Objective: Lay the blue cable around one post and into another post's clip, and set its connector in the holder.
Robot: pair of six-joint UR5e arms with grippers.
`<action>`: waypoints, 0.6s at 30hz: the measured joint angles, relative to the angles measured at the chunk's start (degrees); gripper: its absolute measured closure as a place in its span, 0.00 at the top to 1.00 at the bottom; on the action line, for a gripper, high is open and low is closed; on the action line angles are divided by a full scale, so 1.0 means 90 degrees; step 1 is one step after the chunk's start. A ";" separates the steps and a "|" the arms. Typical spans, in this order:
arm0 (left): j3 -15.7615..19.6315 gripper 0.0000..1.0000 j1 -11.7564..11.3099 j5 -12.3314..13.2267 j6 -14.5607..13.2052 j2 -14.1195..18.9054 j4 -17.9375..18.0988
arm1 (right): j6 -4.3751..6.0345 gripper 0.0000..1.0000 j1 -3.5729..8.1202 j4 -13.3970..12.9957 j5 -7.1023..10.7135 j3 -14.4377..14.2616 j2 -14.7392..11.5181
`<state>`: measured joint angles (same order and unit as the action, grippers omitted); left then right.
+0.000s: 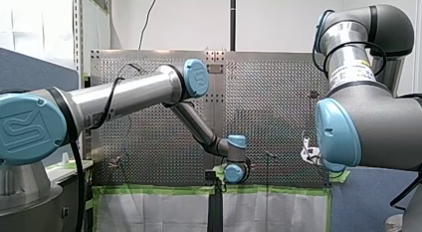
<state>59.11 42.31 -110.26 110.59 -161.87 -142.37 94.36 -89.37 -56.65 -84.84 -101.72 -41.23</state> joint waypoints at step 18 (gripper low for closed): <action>-0.0065 0.03 -0.0157 0.0000 -0.0013 -0.0054 0.0039 | 0.0033 0.00 0.0077 -0.0037 0.0010 0.0065 0.0051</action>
<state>58.52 40.89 -110.26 110.48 -162.36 -142.03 94.66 -88.68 -56.99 -84.75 -101.13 -40.77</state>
